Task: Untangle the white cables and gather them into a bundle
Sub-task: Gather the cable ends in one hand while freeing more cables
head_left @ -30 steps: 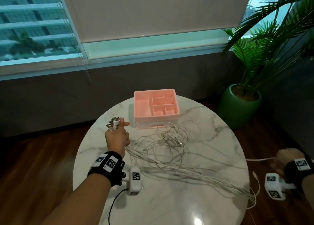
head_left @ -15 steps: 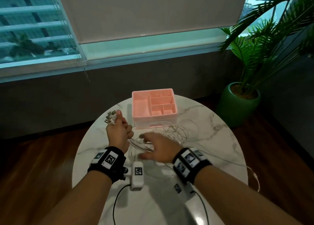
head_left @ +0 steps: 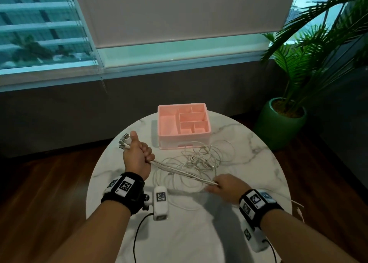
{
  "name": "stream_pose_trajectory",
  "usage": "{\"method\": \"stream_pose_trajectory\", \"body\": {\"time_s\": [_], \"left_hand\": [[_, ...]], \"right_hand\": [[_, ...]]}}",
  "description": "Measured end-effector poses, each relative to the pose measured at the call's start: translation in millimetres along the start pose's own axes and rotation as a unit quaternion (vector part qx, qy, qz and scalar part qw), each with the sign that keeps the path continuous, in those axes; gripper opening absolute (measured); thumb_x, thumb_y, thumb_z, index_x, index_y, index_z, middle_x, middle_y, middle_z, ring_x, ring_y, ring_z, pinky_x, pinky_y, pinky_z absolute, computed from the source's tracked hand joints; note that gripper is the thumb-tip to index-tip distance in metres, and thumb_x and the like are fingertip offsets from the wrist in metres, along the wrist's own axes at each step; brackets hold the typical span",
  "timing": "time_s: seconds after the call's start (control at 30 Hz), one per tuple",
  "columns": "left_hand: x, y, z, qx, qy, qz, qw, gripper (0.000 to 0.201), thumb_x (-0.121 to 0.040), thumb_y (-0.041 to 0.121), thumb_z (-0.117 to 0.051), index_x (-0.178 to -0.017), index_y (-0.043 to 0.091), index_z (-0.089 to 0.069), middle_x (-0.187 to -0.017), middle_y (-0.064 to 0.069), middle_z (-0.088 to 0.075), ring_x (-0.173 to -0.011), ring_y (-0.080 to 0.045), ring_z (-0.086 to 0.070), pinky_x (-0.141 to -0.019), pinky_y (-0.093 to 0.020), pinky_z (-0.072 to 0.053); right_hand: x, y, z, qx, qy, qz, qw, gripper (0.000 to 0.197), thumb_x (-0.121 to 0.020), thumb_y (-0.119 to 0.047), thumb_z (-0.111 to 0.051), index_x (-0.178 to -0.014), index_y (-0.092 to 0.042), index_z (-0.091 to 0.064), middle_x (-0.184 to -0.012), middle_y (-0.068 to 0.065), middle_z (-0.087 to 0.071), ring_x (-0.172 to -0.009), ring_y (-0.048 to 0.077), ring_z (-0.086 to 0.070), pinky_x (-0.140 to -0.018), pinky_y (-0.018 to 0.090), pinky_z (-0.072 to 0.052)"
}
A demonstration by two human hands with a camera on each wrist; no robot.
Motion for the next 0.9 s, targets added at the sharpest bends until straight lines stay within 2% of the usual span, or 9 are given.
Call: {"method": "stream_pose_trajectory", "body": {"time_s": [0.07, 0.2, 0.3, 0.37, 0.47, 0.6, 0.73, 0.8, 0.9], "left_hand": [[-5, 4, 4, 0.000, 0.012, 0.005, 1.000, 0.052, -0.100, 0.052, -0.055, -0.064, 0.021, -0.034, -0.053, 0.005, -0.031, -0.040, -0.008, -0.027, -0.036, -0.019, -0.020], [-15, 11, 18, 0.001, 0.029, 0.013, 0.999, 0.051, -0.100, 0.052, -0.055, -0.066, 0.023, -0.031, -0.058, 0.005, -0.024, -0.041, -0.009, -0.022, -0.036, -0.019, -0.015], [-13, 1, 23, -0.020, 0.013, 0.015, 1.000, 0.051, -0.101, 0.051, -0.053, -0.065, 0.023, -0.030, -0.058, 0.004, -0.023, -0.042, -0.008, -0.020, -0.037, -0.019, -0.014], [-8, -11, 20, -0.037, -0.003, 0.017, 0.999, 0.050, -0.102, 0.049, -0.053, -0.065, 0.023, -0.031, -0.056, 0.004, -0.024, -0.041, -0.008, -0.020, -0.037, -0.018, -0.015], [0, -23, 14, -0.066, -0.030, 0.007, 0.997, 0.047, -0.104, 0.043, -0.053, -0.066, 0.023, -0.033, -0.054, 0.005, -0.025, -0.040, -0.008, -0.020, -0.038, -0.017, -0.016], [2, -29, 11, -0.164, -0.065, -0.011, 0.984, 0.048, -0.102, 0.037, -0.057, -0.064, 0.022, -0.033, -0.051, 0.005, -0.026, -0.038, -0.008, -0.020, -0.039, -0.015, -0.018], [-4, -29, 24, -0.215, -0.060, 0.010, 0.975, 0.047, -0.100, 0.037, -0.062, -0.064, 0.022, -0.036, -0.052, 0.004, -0.027, -0.040, -0.010, -0.023, -0.039, -0.018, -0.018], [-7, -27, 33, -0.215, -0.044, 0.009, 0.976, 0.047, -0.099, 0.038, -0.063, -0.064, 0.021, -0.037, -0.051, 0.005, -0.031, -0.041, -0.011, -0.027, -0.039, -0.019, -0.021], [-11, -22, 42, -0.208, -0.022, 0.013, 0.978, 0.046, -0.099, 0.038, -0.062, -0.065, 0.020, -0.038, -0.051, 0.004, -0.033, -0.039, -0.009, -0.027, -0.039, -0.017, -0.021]], "right_hand": [[7, 30, -5, -0.012, -0.024, -0.059, 0.998, 0.037, -0.094, -0.055, -0.053, -0.081, -0.020, -0.058, -0.078, 0.003, -0.066, -0.066, 0.019, -0.064, -0.070, 0.034, -0.054], [38, 104, -11, -0.019, -0.034, -0.184, 0.982, 0.032, -0.098, -0.048, -0.053, -0.089, -0.017, -0.057, -0.086, 0.003, -0.061, -0.090, 0.025, -0.067, -0.071, 0.026, -0.046], [49, 137, 6, -0.063, 0.004, -0.235, 0.970, 0.049, -0.092, -0.059, -0.058, -0.080, -0.012, -0.067, -0.064, 0.004, -0.065, -0.066, 0.025, -0.069, -0.057, 0.028, -0.047], [50, 145, 28, -0.096, 0.026, -0.265, 0.959, 0.054, -0.093, -0.057, -0.058, -0.077, -0.006, -0.069, -0.055, 0.010, -0.067, -0.049, 0.023, -0.066, -0.055, 0.029, -0.050], [47, 145, 77, -0.126, 0.117, -0.264, 0.949, 0.055, -0.095, -0.047, -0.061, -0.061, -0.005, -0.057, -0.050, 0.011, -0.056, -0.044, 0.024, -0.054, -0.054, 0.030, -0.045], [43, 134, 125, -0.020, 0.205, -0.217, 0.954, 0.040, -0.090, -0.045, -0.067, -0.067, -0.013, -0.061, -0.065, 0.009, -0.060, -0.061, 0.026, -0.057, -0.056, 0.032, -0.044], [34, 127, 103, 0.048, 0.146, -0.201, 0.967, 0.020, -0.095, -0.032, -0.061, -0.084, -0.015, -0.064, -0.086, 0.009, -0.066, -0.089, 0.032, -0.064, -0.076, 0.039, -0.054], [32, 132, 71, 0.065, 0.090, -0.210, 0.971, 0.023, -0.097, -0.036, -0.059, -0.098, -0.015, -0.067, -0.101, 0.010, -0.067, -0.101, 0.030, -0.064, -0.086, 0.037, -0.052], [31, 139, 20, 0.048, 0.010, -0.225, 0.973, 0.031, -0.094, -0.048, -0.057, -0.079, -0.021, -0.063, -0.083, 0.002, -0.065, -0.086, 0.023, -0.065, -0.075, 0.030, -0.050]]}}
Point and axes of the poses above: each hand's wrist, its own x-axis away from the middle knuckle, its own z-axis out of the back of the hand, y = z × x, the point moved 5 cm from there along -x, towards the middle knuckle
